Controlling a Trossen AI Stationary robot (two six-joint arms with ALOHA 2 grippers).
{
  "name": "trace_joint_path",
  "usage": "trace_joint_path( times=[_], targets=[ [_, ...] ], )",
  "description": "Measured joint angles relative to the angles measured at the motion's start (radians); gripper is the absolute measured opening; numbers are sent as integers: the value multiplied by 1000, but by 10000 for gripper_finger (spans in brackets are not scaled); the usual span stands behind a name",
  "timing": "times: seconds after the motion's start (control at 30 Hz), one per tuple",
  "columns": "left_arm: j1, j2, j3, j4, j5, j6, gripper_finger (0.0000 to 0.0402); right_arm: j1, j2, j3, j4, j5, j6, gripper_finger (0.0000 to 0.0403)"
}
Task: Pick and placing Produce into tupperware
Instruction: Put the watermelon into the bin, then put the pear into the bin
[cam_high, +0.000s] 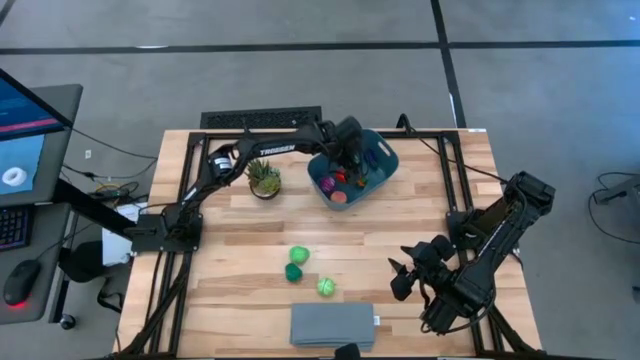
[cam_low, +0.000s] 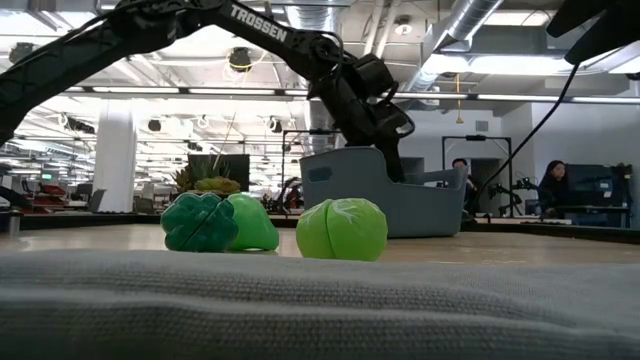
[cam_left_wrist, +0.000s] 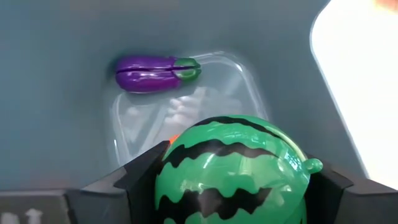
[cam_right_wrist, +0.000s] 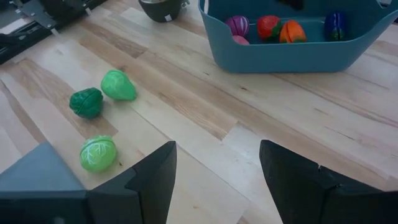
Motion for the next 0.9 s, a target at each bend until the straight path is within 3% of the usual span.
trace_joint_path(
  times=[0.37,0.57,0.9],
  targets=[
    [-10,0,0,-3,-37,36,306,0,0,0,0,0,0,255],
    [-10,0,0,-3,-36,52,313,0,0,0,0,0,-1,255],
    [-11,-1,165,-165,16,123,312,0,0,0,-1,0,-1,255]
  ],
)
